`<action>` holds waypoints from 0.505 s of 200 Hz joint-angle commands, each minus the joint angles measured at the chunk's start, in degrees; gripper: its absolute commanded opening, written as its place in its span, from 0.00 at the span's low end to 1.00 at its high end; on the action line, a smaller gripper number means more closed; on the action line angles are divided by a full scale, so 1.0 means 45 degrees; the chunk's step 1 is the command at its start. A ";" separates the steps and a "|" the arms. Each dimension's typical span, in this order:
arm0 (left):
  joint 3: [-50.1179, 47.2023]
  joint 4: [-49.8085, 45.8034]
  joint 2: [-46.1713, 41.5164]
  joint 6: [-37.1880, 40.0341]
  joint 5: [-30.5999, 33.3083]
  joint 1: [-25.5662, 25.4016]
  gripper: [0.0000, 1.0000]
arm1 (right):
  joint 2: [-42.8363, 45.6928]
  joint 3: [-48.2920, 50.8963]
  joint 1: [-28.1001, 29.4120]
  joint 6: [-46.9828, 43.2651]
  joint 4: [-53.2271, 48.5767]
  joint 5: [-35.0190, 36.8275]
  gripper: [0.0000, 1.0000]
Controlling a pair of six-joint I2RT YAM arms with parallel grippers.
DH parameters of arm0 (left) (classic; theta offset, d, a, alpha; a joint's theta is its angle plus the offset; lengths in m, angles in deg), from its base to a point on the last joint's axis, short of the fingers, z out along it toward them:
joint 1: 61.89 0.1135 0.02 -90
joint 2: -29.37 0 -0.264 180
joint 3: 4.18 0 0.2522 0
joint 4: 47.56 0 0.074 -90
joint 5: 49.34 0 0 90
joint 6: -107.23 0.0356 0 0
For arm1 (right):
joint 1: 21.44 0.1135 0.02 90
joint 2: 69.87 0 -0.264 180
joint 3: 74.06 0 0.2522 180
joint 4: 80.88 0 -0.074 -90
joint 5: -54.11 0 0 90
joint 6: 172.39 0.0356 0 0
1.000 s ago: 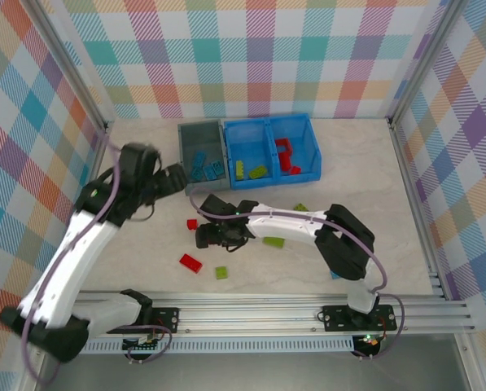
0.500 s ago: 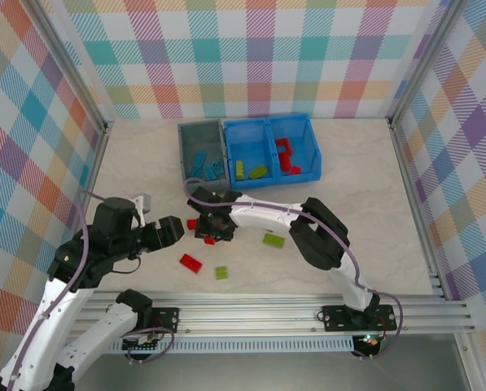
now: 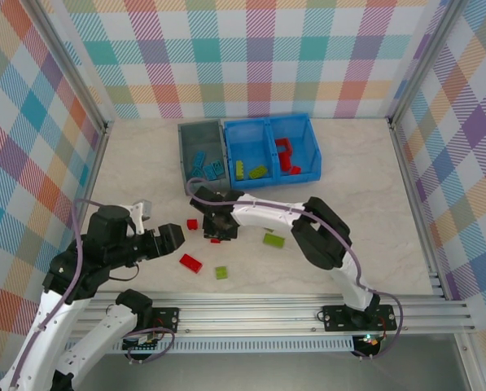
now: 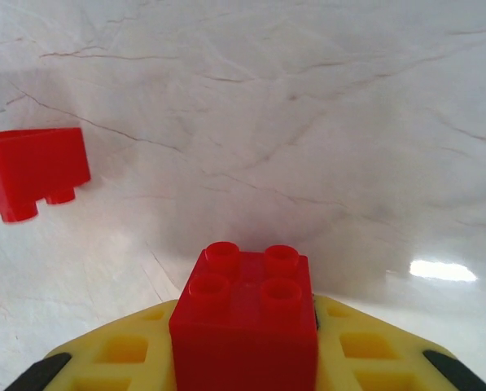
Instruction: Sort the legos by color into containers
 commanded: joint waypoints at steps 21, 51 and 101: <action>0.1429 0.1663 0.2382 -0.0570 -0.1689 -0.0258 0.81 | 0.5128 0.2392 -0.1198 -0.1622 -0.0993 0.2238 0.27; 0.2922 0.3028 0.4834 -0.0704 -0.0080 -0.2517 0.81 | 0.6924 0.3194 -0.3760 -0.3604 -0.1577 0.2254 0.28; 0.3729 0.6508 0.8479 -0.1729 0.4287 -0.5889 0.78 | 0.4535 0.0884 -0.7239 -0.6118 -0.1865 0.2705 0.29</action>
